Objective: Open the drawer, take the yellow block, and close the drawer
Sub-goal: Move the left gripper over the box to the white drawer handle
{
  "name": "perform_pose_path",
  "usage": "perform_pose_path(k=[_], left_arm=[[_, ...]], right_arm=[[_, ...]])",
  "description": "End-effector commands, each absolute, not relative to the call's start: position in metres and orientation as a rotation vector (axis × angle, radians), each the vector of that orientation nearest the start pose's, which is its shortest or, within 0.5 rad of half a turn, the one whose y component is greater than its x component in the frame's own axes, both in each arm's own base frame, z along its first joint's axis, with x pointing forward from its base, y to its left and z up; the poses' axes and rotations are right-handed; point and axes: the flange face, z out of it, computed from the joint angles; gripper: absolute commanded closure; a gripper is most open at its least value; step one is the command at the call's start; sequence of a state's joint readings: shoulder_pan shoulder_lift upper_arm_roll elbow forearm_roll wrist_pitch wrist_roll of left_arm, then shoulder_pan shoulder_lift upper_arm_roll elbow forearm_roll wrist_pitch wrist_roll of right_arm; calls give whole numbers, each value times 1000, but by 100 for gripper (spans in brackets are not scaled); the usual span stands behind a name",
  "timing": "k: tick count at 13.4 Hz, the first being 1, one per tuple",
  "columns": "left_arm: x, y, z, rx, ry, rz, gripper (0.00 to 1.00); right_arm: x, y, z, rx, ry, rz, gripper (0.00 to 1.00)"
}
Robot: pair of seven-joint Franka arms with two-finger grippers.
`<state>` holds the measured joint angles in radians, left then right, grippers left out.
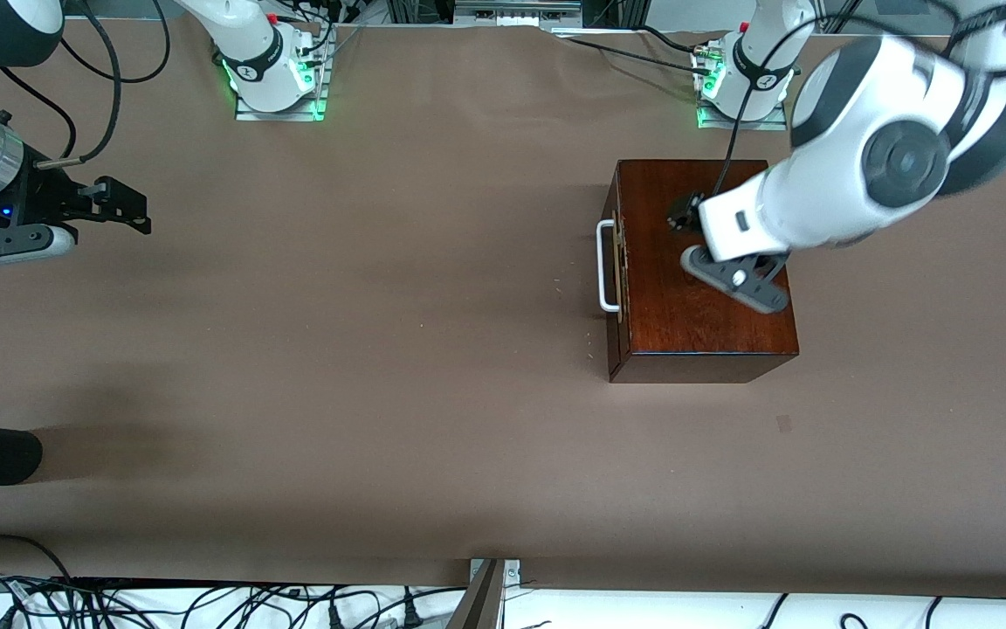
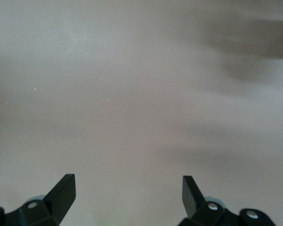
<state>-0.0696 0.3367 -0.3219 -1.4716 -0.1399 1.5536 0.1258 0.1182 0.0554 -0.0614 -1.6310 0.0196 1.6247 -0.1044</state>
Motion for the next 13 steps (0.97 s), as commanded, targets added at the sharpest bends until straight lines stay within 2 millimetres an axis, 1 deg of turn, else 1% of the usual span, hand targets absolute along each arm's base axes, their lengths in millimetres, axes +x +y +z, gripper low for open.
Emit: perform_pose_path(k=[1, 2, 3, 4, 6, 7, 8, 9, 11, 13], left_arm=[[599, -246, 483, -3214, 922, 494, 0], [600, -247, 481, -3219, 890, 503, 0], [593, -262, 480, -3218, 832, 516, 0], [585, -283, 479, -3201, 785, 520, 0], [571, -327, 451, -3097, 867, 546, 0], [568, -341, 444, -3076, 898, 545, 0], [576, -347, 432, -3088, 903, 541, 0], [584, -350, 424, -3090, 910, 547, 0], [584, -362, 417, -3056, 937, 531, 0], [580, -369, 417, -3040, 944, 516, 0]], right_arm=[[572, 35, 575, -3127, -242, 96, 0], [571, 35, 576, -3127, -242, 94, 0], [571, 35, 576, -3127, -242, 94, 0], [571, 35, 576, -3127, -242, 94, 0], [571, 35, 576, -3127, -242, 94, 0], [572, 35, 575, -3127, -242, 96, 0], [571, 35, 576, -3127, -242, 94, 0], [571, 35, 576, -3127, -242, 94, 0], [572, 35, 575, -3125, -242, 96, 0], [571, 35, 576, -3125, -242, 94, 0]])
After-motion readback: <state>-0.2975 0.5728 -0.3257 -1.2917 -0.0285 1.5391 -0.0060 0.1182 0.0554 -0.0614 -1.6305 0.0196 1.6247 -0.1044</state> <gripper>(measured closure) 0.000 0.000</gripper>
